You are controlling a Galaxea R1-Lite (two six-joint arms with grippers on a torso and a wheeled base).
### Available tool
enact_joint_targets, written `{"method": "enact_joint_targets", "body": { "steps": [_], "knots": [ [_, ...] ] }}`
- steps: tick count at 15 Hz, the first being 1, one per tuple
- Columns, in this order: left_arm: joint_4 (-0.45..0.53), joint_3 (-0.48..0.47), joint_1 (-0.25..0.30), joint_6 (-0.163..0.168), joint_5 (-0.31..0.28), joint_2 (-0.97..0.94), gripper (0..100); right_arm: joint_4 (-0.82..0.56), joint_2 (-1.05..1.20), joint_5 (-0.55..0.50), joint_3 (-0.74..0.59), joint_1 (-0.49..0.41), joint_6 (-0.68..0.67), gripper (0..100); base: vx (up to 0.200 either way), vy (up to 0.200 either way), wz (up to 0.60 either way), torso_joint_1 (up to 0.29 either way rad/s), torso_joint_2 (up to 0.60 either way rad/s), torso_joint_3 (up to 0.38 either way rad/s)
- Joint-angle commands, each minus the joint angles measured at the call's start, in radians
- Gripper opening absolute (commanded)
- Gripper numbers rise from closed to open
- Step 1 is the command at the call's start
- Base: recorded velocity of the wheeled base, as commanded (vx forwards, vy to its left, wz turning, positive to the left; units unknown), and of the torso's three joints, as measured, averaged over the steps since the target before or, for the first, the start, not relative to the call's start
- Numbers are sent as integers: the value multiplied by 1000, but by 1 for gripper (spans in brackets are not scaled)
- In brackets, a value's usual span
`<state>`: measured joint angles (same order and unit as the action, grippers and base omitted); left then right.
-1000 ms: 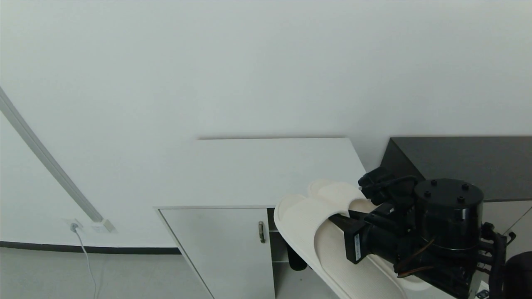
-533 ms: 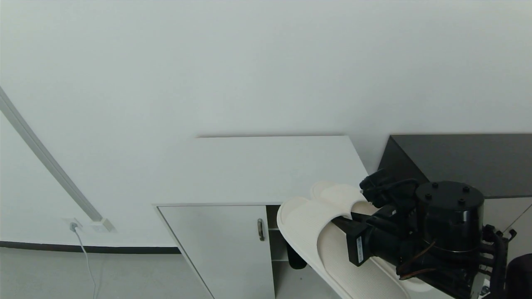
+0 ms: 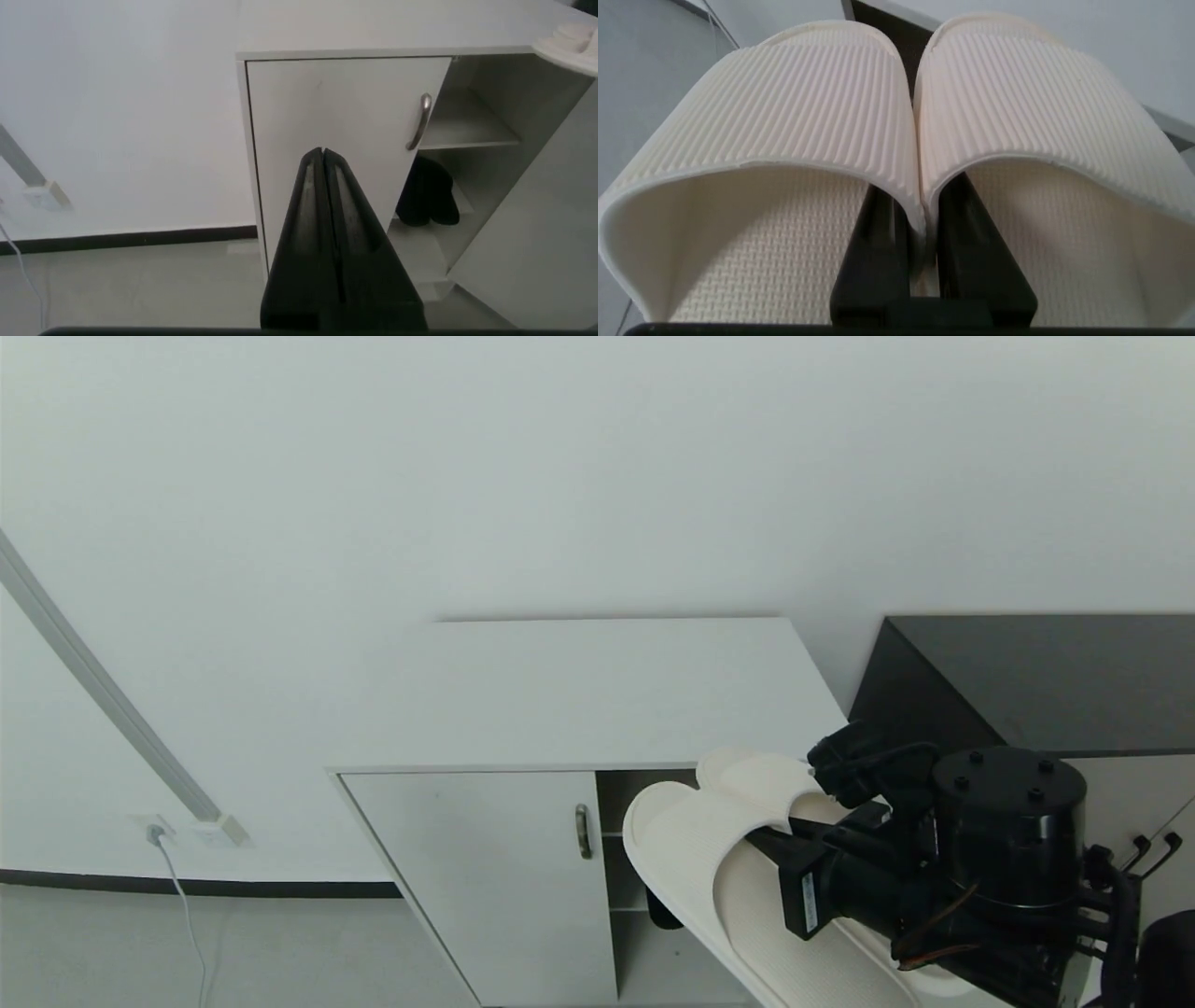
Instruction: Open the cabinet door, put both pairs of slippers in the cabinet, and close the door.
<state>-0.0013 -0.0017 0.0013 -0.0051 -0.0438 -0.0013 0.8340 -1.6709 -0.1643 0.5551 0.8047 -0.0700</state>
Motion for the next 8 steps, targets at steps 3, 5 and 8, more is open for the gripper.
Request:
{"method": "enact_joint_targets", "body": {
  "steps": [3, 5, 8],
  "knots": [
    [0, 0, 0, -1, 1, 1, 0, 0, -1, -1, -3, 2, -1, 0, 0, 0, 0, -190, 426, 240],
    [0, 0, -1, -1, -1, 1, 0, 0, -1, 0, -6, 2, 9, 0, 0, 0, 0, -222, 537, 305],
    [0, 0, -1, -1, -1, 1, 0, 0, -3, 2, -11, 2, 19, 0, 0, 0, 0, -230, 554, 321]
  ]
}}
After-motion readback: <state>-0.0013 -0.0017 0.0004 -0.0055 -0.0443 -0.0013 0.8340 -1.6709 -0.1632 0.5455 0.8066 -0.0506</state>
